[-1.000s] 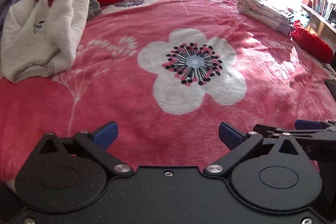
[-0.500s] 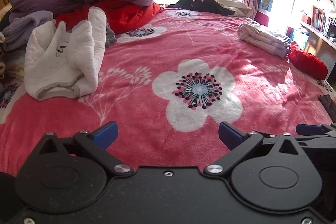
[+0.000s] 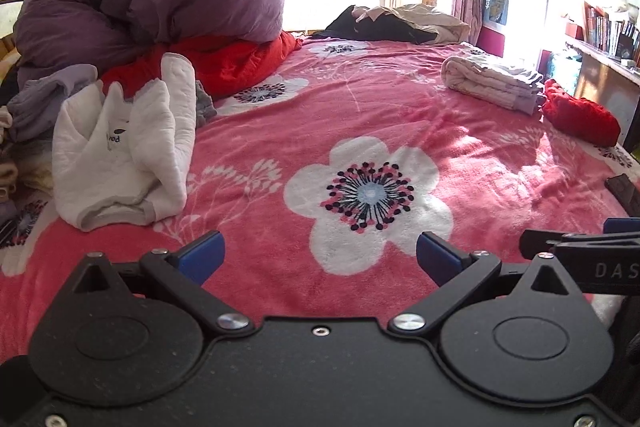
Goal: Fold clothes
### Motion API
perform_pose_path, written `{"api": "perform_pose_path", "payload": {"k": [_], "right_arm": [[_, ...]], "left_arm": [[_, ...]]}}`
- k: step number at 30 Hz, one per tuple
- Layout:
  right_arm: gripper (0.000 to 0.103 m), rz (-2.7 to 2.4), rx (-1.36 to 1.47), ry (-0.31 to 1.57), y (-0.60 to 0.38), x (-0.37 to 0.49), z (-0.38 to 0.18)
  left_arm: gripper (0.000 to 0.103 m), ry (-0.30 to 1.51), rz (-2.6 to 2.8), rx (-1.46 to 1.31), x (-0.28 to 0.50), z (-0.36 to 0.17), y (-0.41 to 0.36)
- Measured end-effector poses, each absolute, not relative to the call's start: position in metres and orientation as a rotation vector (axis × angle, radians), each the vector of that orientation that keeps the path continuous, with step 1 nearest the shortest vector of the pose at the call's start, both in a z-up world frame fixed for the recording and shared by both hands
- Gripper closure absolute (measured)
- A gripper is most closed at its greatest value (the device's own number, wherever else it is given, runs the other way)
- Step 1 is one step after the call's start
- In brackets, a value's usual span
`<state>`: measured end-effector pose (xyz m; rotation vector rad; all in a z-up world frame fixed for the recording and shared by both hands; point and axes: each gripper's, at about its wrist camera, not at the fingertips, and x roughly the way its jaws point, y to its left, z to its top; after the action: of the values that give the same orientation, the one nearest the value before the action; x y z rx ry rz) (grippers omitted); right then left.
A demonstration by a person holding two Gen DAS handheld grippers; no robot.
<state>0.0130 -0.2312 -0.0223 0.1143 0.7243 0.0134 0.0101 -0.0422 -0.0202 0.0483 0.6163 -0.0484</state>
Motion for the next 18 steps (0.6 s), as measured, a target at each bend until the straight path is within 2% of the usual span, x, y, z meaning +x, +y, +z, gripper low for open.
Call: {"api": "perform_pose_path", "payload": {"k": [18], "right_arm": [[0.000, 0.023, 0.129, 0.702, -0.229, 0.010, -0.026]], "left_arm": [[0.000, 0.676, -0.082, 0.013, 0.017, -0.035, -0.039]]}}
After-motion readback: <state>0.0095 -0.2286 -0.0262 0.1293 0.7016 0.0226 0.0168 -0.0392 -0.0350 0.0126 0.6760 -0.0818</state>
